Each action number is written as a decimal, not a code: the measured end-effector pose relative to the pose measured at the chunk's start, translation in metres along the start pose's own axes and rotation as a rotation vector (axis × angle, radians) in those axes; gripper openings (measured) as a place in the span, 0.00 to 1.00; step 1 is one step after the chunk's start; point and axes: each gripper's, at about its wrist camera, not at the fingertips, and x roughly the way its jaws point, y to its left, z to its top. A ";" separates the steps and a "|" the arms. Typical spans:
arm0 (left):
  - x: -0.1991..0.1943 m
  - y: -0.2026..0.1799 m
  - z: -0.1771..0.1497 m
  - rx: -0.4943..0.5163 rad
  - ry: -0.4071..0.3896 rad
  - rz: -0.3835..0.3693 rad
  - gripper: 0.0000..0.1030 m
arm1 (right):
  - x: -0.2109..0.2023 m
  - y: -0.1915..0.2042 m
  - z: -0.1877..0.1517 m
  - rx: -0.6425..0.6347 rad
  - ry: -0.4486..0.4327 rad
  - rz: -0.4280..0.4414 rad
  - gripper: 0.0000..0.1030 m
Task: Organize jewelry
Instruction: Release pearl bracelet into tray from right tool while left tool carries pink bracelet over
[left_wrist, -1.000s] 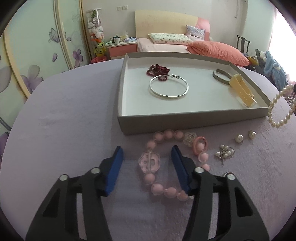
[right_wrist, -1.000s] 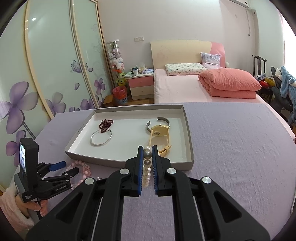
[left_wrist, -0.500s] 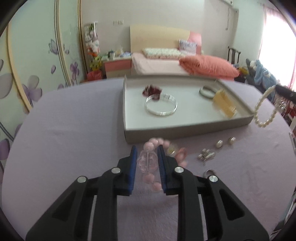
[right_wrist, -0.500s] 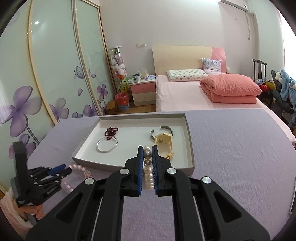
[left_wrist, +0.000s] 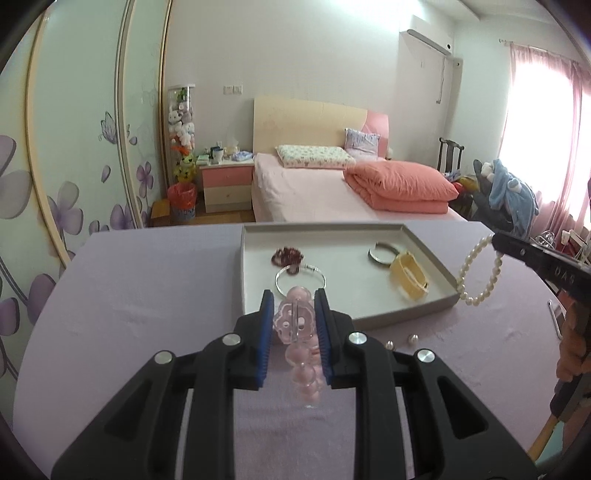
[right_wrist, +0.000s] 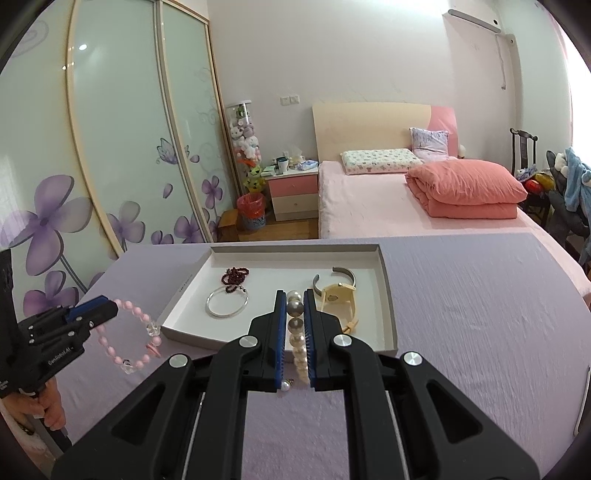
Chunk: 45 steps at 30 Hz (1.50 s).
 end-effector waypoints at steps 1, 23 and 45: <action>-0.002 -0.001 0.001 0.000 -0.004 -0.002 0.22 | 0.000 0.001 0.001 -0.002 -0.002 0.001 0.10; 0.032 -0.007 0.062 -0.014 -0.064 0.014 0.22 | 0.070 0.008 0.028 -0.008 0.052 0.033 0.10; 0.090 -0.003 0.079 -0.009 -0.021 -0.025 0.22 | 0.137 -0.015 0.025 -0.002 0.129 0.011 0.48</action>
